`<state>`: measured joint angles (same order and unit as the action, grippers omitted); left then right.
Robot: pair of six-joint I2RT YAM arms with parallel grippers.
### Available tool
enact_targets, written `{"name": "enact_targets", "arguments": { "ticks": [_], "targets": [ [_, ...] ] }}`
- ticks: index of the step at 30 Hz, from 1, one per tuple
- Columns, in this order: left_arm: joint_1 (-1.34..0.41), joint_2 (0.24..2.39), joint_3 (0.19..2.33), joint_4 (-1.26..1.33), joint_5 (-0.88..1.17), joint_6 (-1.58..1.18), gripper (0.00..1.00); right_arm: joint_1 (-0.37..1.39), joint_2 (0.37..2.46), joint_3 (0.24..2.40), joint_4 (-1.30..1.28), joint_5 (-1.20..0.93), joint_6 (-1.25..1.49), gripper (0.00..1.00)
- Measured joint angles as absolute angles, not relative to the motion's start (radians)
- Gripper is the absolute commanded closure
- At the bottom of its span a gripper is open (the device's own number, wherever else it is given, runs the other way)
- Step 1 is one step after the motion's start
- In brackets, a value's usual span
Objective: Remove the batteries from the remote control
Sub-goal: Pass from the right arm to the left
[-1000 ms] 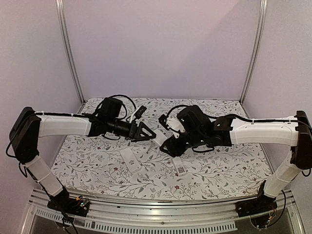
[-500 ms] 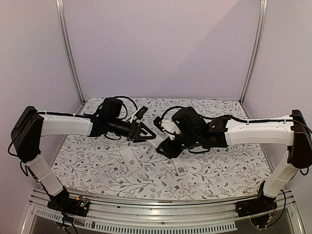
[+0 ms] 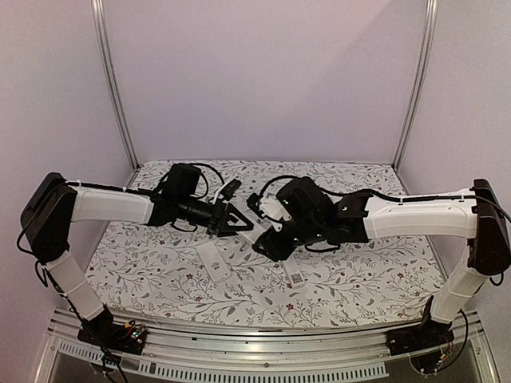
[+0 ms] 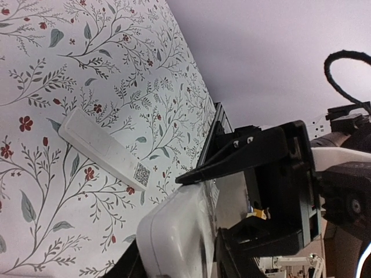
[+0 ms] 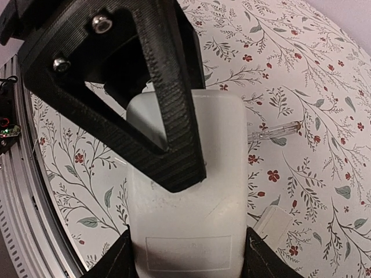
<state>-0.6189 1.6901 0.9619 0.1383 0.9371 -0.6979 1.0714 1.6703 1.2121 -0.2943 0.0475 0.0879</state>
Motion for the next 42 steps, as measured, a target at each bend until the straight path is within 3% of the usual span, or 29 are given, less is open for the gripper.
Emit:
{"name": "enact_targets", "arguments": {
  "ticks": [11, 18, 24, 27, 31, 37, 42],
  "targets": [
    [-0.611, 1.698, 0.954, 0.143, 0.939, -0.714, 0.72, 1.082, 1.69, 1.22, -0.299, 0.069, 0.071, 0.52],
    [-0.609, 1.702, 0.953, 0.146, 0.945, -0.737, 0.84, 1.088, 1.694, 1.22, -0.3, 0.08, 0.062, 0.5],
    [-0.609, 1.702, 0.953, 0.145, 0.95, -0.769, 0.94, 1.095, 1.703, 1.22, -0.298, 0.108, 0.058, 0.38],
    [-0.609, 1.702, 0.952, 0.144, 0.953, -0.759, 0.99, 1.095, 1.703, 1.22, -0.298, 0.109, 0.062, 0.22],
    [-0.603, 1.702, 0.951, 0.145, 0.954, -0.749, 1.0, 1.095, 1.7, 1.218, -0.287, 0.111, 0.072, 0.11],
    [-0.583, 1.702, 0.947, 0.152, 0.958, -0.749, 1.0, 1.095, 1.678, 1.191, -0.262, 0.119, 0.097, 0.02],
    [-0.545, 1.692, 0.931, 0.161, 0.959, -0.75, 1.0, 1.095, 1.623, 1.152, -0.21, 0.144, 0.159, 0.01]
  ]
}}
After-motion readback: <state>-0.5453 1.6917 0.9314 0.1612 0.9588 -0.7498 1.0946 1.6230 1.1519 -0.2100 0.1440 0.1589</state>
